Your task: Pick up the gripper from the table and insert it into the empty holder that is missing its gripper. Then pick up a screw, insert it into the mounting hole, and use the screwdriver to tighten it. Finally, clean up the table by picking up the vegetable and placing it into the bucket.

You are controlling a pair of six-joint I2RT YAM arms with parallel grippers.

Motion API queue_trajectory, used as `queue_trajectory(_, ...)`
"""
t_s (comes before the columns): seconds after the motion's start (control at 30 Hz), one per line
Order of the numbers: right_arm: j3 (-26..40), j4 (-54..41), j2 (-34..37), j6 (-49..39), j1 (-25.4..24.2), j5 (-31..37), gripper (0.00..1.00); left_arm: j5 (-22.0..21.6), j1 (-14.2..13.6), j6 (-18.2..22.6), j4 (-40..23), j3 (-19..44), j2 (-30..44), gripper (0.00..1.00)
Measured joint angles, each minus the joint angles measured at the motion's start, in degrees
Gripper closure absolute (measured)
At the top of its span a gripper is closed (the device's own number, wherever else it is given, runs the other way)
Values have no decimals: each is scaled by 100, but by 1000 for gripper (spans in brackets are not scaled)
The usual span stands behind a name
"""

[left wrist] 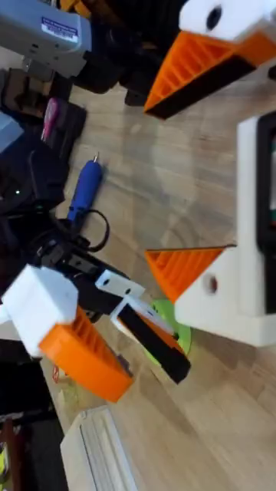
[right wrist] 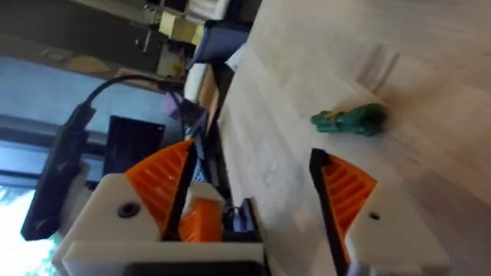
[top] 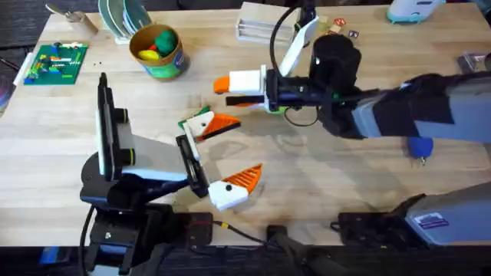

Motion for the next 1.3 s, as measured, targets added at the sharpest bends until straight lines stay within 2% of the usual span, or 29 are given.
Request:
queue_trajectory(0.13, 429, -1422, 0, -751, -421, 236, 81, 0, 0, 0, 0, 0, 0, 7)
queue_trajectory(0.27, 1163, -3031, -4, -1680, -722, 463, 79, 0, 0, 0, 0, 0, 1, 7)
queue_trajectory(0.4, 1858, -4728, -188, -2811, -716, 976, 80, 0, 0, 0, 0, 0, -1, 7)
queue_trajectory(0.53, 2472, -6269, -353, -3782, -491, 2036, 77, 0, 0, 0, 0, 0, 0, 8)
queue_trajectory(0.67, 2618, -6746, -389, -4255, -147, 3322, 77, 2, 0, 0, 0, 0, 1, 8)
queue_trajectory(0.77, 2618, -6829, -385, -4429, 5, 3880, 77, 0, 0, 0, 0, 0, 0, 8)
queue_trajectory(1.07, 2624, -7624, -384, -4991, 106, 4670, 80, 2, 0, 0, 0, 0, 1, 8)
queue_trajectory(1.3, 2624, -7624, -281, -5418, 637, 5376, 92, 2, 0, 0, 0, 0, 1, 8)
